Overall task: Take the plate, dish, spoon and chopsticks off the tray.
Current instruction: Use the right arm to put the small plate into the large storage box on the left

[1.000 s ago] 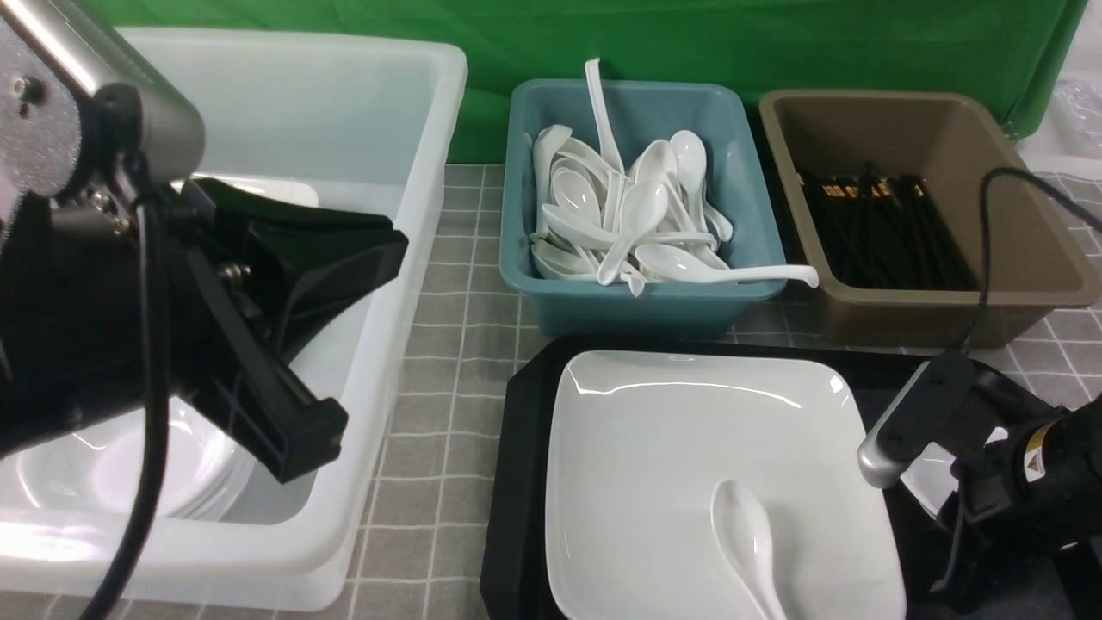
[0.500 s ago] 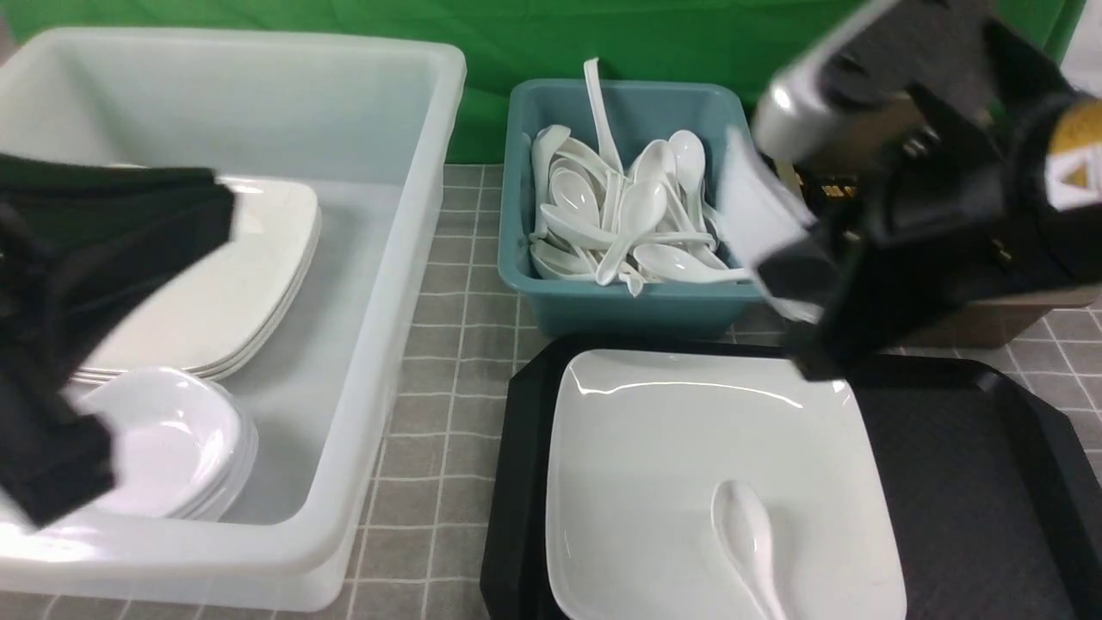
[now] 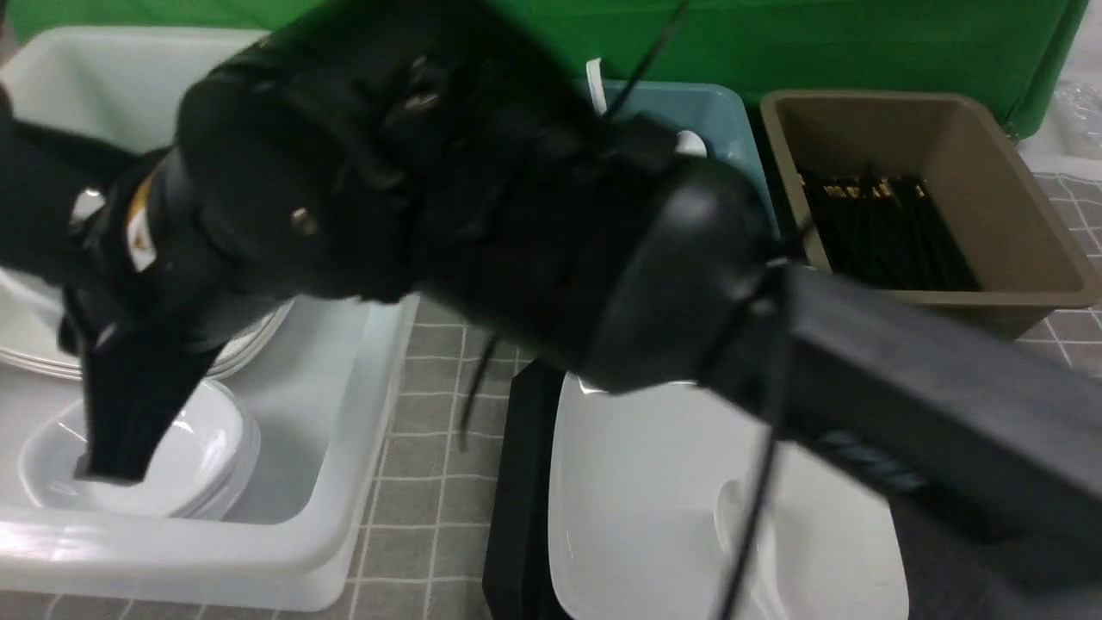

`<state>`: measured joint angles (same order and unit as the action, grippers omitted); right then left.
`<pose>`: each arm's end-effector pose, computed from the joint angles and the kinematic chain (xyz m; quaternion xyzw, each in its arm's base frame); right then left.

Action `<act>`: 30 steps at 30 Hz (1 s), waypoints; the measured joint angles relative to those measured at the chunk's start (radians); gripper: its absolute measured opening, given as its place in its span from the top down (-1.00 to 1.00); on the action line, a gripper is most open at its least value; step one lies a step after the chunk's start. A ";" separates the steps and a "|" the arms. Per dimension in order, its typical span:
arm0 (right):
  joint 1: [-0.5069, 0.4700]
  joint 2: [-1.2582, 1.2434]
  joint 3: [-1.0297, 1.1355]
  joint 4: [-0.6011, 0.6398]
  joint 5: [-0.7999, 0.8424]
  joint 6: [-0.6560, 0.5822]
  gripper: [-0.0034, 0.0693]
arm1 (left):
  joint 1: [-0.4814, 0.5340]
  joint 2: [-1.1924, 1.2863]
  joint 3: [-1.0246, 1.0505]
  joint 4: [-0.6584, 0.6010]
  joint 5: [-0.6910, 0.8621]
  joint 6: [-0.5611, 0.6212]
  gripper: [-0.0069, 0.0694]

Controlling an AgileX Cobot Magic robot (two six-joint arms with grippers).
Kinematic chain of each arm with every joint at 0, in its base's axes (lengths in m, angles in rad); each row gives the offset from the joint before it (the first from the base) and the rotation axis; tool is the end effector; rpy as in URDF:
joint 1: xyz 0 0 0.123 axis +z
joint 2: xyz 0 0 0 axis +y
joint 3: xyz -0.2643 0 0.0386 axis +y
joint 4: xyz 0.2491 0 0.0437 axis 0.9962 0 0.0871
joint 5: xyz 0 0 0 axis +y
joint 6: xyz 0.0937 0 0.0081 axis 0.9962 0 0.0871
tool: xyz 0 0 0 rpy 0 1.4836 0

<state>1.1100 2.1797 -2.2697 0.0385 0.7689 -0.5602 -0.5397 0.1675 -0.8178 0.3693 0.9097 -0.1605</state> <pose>0.2223 0.4534 0.3311 -0.6502 0.5966 0.1452 0.4475 0.0197 0.0195 0.3782 0.1349 0.7401 -0.0447 0.6573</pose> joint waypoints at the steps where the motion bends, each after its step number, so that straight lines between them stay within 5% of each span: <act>1: 0.000 0.061 -0.049 0.006 0.010 -0.008 0.74 | 0.000 -0.002 -0.001 0.000 0.004 0.000 0.77; 16: -0.001 0.320 -0.253 0.035 0.028 -0.008 0.69 | 0.000 -0.003 -0.001 0.000 0.017 0.008 0.77; 25: -0.006 0.306 -0.254 0.032 0.074 0.004 -0.39 | 0.000 -0.003 -0.001 -0.057 0.016 0.020 0.77; 30: -0.010 0.222 -0.253 0.030 0.210 0.018 -0.50 | 0.000 -0.003 -0.001 -0.093 0.015 0.029 0.77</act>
<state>1.1005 2.4012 -2.5225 0.0686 0.9793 -0.5419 -0.5397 0.1650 -0.8190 0.2762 0.9250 -0.1315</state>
